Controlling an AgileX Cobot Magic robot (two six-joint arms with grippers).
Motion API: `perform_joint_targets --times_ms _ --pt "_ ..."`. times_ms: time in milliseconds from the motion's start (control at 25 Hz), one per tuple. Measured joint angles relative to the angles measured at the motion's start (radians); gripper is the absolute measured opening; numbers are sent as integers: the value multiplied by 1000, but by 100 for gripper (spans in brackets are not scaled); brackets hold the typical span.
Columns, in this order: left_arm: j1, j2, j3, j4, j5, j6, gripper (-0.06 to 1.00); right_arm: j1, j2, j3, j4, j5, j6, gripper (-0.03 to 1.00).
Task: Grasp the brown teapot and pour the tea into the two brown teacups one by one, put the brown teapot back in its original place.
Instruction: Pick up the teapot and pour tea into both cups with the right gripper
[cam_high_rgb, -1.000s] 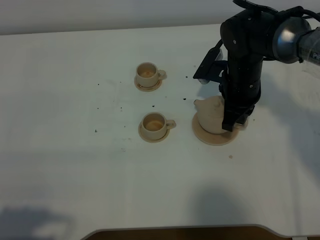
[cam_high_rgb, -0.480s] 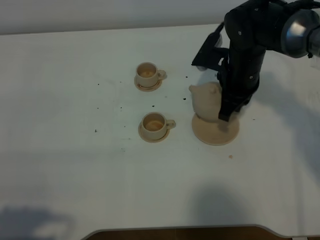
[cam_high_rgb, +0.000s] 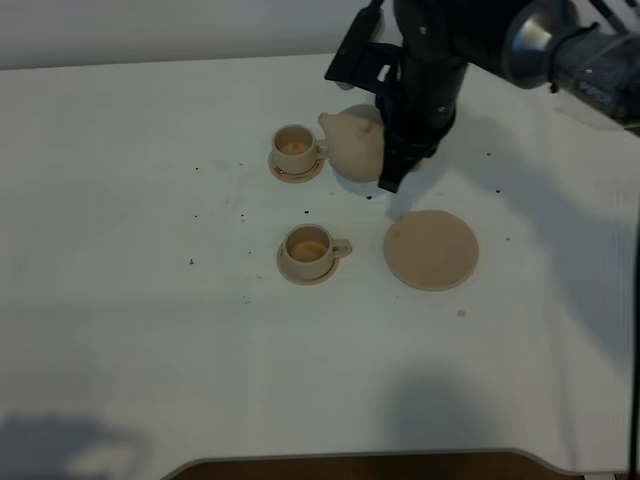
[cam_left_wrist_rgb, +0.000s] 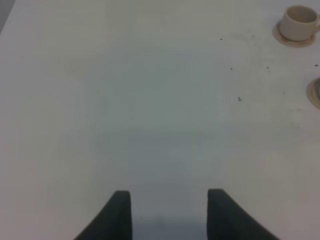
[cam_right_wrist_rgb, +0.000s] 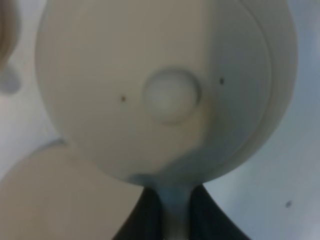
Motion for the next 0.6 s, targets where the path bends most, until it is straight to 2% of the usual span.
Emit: perform_joint_targets --times_ms 320,600 --pt "0 0 0 0 0 0 37 44 186 -297 -70 73 -29 12" --pt "0 0 0 0 0 0 37 54 245 -378 -173 100 -53 12"
